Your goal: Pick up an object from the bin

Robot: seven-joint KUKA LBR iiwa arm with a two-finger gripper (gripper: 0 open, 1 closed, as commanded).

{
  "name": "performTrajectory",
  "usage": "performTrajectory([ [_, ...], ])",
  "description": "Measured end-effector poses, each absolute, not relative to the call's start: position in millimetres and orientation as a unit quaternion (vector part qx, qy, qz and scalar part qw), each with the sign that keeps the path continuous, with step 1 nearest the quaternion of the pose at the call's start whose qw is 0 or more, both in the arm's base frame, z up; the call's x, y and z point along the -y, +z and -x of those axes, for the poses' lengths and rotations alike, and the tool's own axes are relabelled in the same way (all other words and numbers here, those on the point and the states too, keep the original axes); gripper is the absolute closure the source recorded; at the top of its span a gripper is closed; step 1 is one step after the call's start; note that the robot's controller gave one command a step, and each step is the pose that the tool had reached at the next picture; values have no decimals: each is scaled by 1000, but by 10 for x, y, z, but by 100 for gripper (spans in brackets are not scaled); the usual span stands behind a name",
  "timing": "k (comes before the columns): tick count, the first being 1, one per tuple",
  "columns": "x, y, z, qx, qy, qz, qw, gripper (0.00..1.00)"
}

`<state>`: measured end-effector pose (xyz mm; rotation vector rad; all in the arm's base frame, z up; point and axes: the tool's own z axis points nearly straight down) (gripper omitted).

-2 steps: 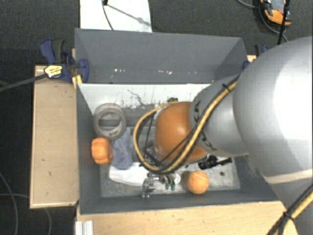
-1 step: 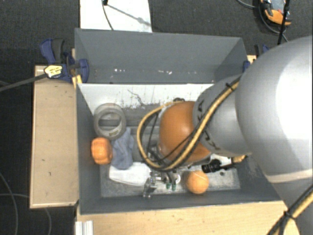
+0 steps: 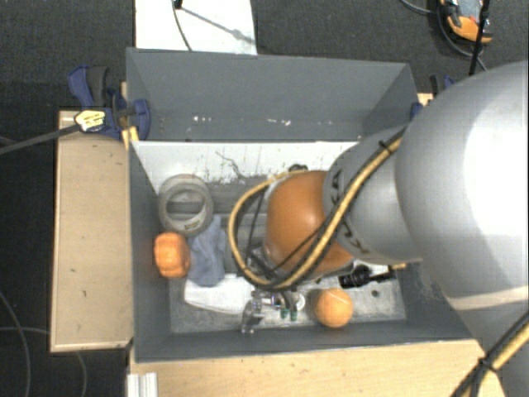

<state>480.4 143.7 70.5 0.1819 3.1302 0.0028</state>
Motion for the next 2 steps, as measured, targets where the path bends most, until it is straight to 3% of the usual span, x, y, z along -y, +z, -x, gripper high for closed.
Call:
performTrajectory([
  [1, -1413, 714, -4800, -997, 1, -75, 2, 0],
  [2, -1420, 727, -4823, -998, 0, -61, 3, 100],
])
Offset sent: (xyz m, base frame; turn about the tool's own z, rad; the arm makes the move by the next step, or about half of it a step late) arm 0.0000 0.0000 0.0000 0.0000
